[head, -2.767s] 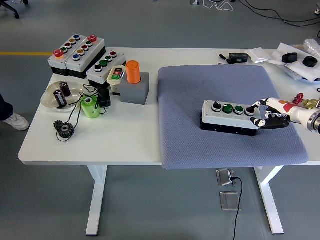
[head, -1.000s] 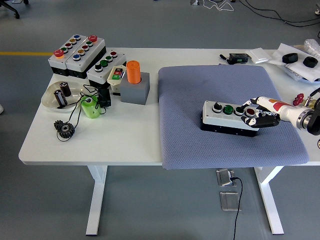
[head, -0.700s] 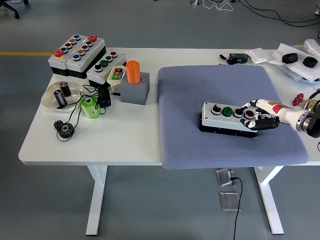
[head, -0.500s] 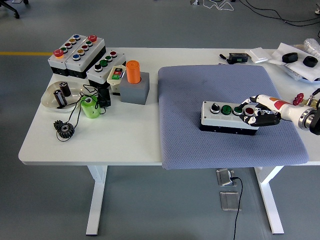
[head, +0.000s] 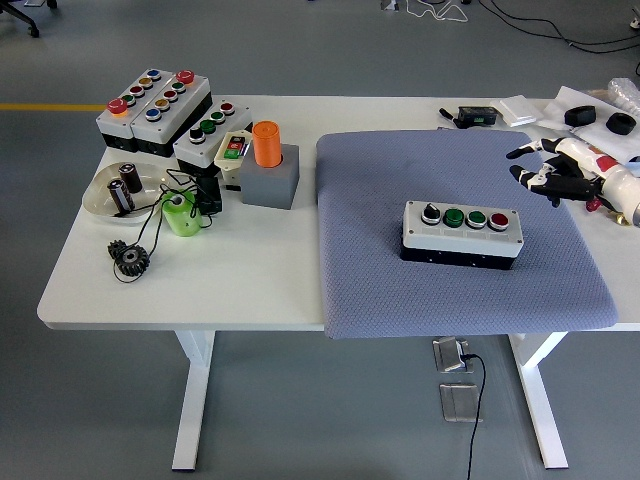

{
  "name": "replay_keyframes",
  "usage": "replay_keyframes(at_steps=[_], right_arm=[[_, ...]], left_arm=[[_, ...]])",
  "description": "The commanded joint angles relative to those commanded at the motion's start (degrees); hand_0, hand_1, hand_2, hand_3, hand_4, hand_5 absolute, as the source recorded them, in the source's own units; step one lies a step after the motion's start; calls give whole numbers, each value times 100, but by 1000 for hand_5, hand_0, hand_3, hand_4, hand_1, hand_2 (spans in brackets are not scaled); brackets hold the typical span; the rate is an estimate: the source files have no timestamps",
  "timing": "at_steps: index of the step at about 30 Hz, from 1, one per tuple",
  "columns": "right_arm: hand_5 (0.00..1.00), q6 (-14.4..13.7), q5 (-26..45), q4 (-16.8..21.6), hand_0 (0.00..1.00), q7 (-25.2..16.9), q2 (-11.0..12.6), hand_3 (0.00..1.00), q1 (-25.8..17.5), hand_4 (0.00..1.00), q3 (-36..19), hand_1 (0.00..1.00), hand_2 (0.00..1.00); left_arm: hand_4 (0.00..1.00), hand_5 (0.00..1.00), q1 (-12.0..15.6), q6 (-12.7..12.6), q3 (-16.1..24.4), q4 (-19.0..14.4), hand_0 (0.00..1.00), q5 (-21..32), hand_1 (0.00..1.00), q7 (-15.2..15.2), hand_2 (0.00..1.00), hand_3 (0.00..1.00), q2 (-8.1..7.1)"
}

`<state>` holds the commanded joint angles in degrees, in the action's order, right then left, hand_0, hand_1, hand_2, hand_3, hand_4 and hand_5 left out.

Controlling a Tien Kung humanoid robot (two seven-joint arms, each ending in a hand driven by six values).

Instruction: Pick up the button,place it on the desk,press the button,press the button

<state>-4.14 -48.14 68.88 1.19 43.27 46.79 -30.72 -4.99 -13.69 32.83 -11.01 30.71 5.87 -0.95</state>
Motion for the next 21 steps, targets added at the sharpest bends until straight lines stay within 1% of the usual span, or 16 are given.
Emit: replay_keyframes(at_steps=[2, 3, 4, 5, 7, 10, 11, 16, 17, 21], right_arm=[[514, 115, 484, -94, 311, 103, -6, 878, -64, 620, -127, 74, 282], [514, 277, 745, -167, 311, 170, -11, 878, -99, 620, -227, 74, 282], [514, 340, 1006, -190, 311, 191, -12, 878, -110, 620, -259, 74, 282], [630, 476, 1229, -279, 684, 270, -29, 952, -143, 674, -360, 541, 621], [630, 678, 1713, -440, 684, 325, -56, 952, -177, 674, -531, 541, 621], [630, 830, 2421, -641, 684, 333, -68, 952, -241, 674, -720, 541, 621], [632, 860, 2681, -695, 870, 335, -71, 933, -253, 667, -756, 773, 847], [632, 1002, 3873, -979, 870, 290, -137, 933, -320, 667, -974, 773, 847], [634, 1011, 4097, -1009, 888, 278, -150, 919, -329, 644, -995, 831, 877], [634, 1025, 5065, -1250, 888, 211, -258, 919, -440, 644, -1269, 831, 877]], left_arm=[[430, 963, -2, 1, -7, -1, 715, -1, 781, 1, 813, 674, -2], [430, 963, -4, 2, 2, -3, 715, -8, 781, 1, 813, 674, -3], [430, 963, -4, 2, 5, -3, 715, -10, 781, 1, 813, 674, -3], [429, 962, -9, 3, 10, -2, 715, -10, 780, 0, 813, 674, -2], [429, 962, -31, 2, 34, 1, 715, -19, 780, -4, 813, 674, -2], [429, 962, -43, -2, 57, 0, 715, -28, 780, -6, 813, 674, -2], [429, 961, -44, -3, 62, 0, 715, -31, 781, -7, 813, 674, -2], [429, 961, -69, -2, 49, 4, 715, 0, 781, -9, 813, 674, 3], [428, 962, -70, -2, 40, 5, 715, 7, 781, -10, 813, 674, 4], [428, 962, -70, -3, 38, 6, 715, 4, 781, -12, 813, 674, 7]])
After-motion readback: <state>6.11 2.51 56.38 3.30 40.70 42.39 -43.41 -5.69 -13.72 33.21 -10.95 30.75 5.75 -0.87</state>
